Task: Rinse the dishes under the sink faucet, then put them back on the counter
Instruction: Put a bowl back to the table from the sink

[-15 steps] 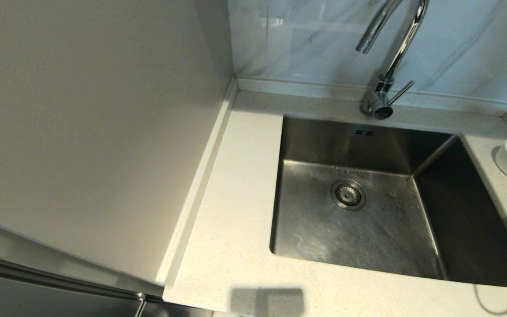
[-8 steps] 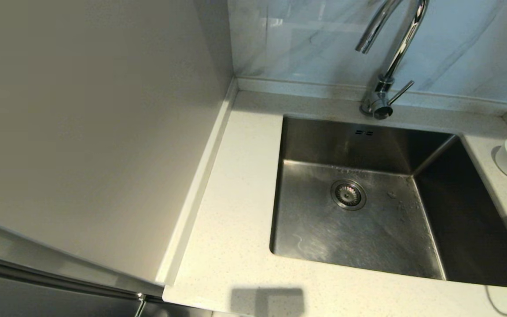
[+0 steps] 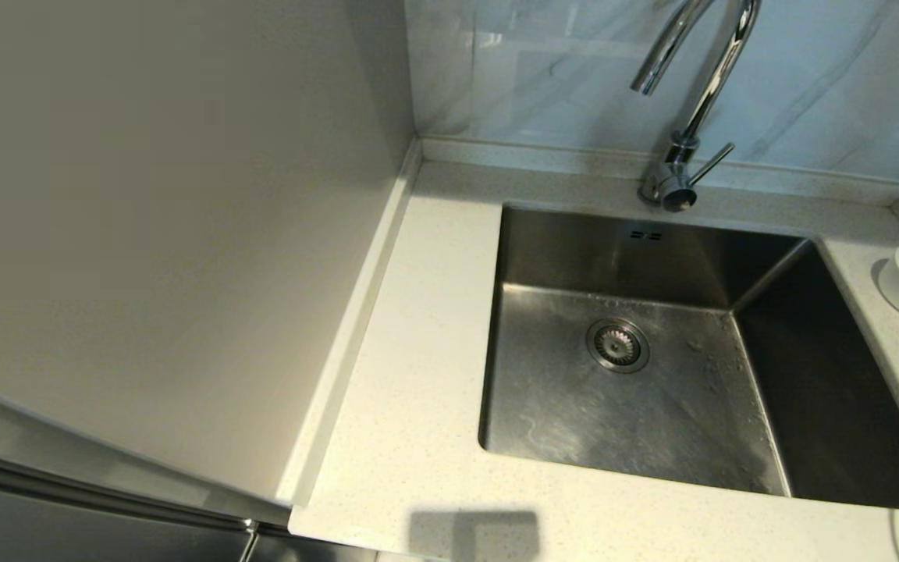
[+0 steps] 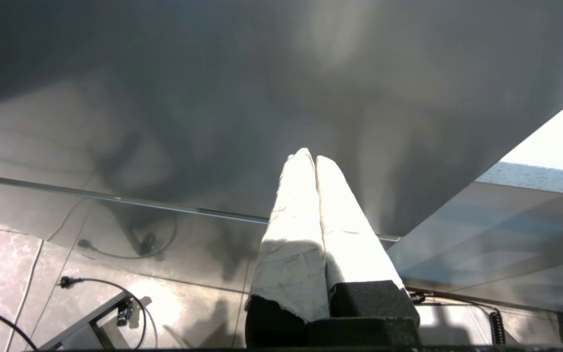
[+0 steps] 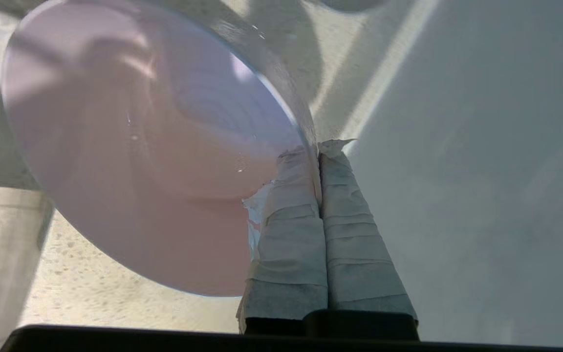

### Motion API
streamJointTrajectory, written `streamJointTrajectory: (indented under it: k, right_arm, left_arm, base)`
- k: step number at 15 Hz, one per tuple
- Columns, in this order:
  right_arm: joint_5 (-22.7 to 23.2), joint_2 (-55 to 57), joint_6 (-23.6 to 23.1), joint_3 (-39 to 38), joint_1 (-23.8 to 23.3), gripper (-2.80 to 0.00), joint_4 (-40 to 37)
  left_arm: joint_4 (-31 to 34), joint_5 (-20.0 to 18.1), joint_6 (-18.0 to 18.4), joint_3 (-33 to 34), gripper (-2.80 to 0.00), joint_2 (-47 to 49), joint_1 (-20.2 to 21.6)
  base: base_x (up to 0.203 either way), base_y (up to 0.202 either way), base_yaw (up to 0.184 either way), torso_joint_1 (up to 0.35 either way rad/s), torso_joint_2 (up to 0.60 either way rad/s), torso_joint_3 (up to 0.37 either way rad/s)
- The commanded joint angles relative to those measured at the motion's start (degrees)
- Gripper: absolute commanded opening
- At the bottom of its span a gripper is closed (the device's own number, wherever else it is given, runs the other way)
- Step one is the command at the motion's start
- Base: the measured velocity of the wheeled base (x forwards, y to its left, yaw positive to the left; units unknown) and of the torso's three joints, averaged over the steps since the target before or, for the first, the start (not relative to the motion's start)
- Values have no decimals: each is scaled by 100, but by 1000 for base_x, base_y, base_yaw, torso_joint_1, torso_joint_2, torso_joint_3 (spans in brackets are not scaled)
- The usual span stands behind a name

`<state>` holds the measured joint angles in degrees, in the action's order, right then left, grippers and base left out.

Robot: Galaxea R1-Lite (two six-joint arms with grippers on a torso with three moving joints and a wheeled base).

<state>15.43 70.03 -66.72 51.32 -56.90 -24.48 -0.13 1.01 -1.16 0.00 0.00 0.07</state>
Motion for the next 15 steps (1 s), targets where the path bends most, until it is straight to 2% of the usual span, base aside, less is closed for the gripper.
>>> streamJointTrajectory:
  k: [1, 2, 5, 15]
  right_arm:
    - [451, 353, -573, -51, -28, -280, -15]
    - [698, 479, -891, -58, -27, -280, -12]
    - [792, 711, -1511, -129, -31, -280, -5]
    - [777, 1018, -2327, -113, -454, -280, 40]
  left_arm:
    - [-4, 3, -7, 0, -280, -18, 1]
    - [-4, 4, -7, 0, -280, -18, 1]
    - [-4, 4, -6, 0, -280, -19, 1]
    - [-4, 4, -7, 0, -280, -18, 1]
  base:
    - [0, 0, 0, 0, 0, 0]
    - [0, 0, 0, 0, 0, 0]
    - [0, 0, 0, 0, 0, 0]
    - [0, 0, 0, 0, 0, 0]
